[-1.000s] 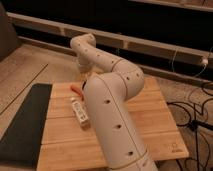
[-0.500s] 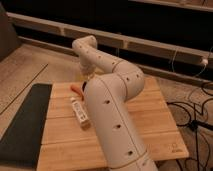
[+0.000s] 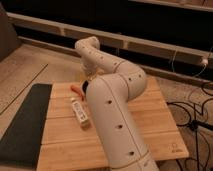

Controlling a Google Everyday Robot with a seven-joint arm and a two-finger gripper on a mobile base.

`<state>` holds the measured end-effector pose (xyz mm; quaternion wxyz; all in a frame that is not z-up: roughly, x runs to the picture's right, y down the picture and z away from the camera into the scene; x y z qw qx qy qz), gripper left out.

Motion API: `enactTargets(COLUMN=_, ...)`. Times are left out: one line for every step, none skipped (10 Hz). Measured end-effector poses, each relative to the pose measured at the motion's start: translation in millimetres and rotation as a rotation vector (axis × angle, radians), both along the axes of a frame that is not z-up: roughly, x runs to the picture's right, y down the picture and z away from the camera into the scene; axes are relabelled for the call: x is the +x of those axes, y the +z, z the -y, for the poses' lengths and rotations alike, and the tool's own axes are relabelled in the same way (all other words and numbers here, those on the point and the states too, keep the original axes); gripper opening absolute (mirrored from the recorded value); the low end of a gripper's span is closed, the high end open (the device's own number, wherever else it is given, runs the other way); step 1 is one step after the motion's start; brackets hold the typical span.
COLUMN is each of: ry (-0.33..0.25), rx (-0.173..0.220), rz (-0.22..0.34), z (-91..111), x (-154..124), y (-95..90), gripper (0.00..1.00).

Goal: Place the ceramic cup in the ceramic bowl

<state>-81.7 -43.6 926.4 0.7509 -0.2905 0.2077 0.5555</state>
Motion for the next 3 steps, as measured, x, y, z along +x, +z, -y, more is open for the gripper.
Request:
enactTargets(ry=-0.001, rx=0.0, rz=-0.001, z=0.3, x=0.4, y=-0.9, gripper=0.8)
enactTargets(ry=-0.004, rx=-0.003, rz=-0.004, z=-0.7, x=1.5, y=-1.0, gripper=0.8)
enactTargets(ry=-0.004, rx=-0.003, rz=-0.004, z=-0.6, x=1.5, y=-1.0, gripper=0.8)
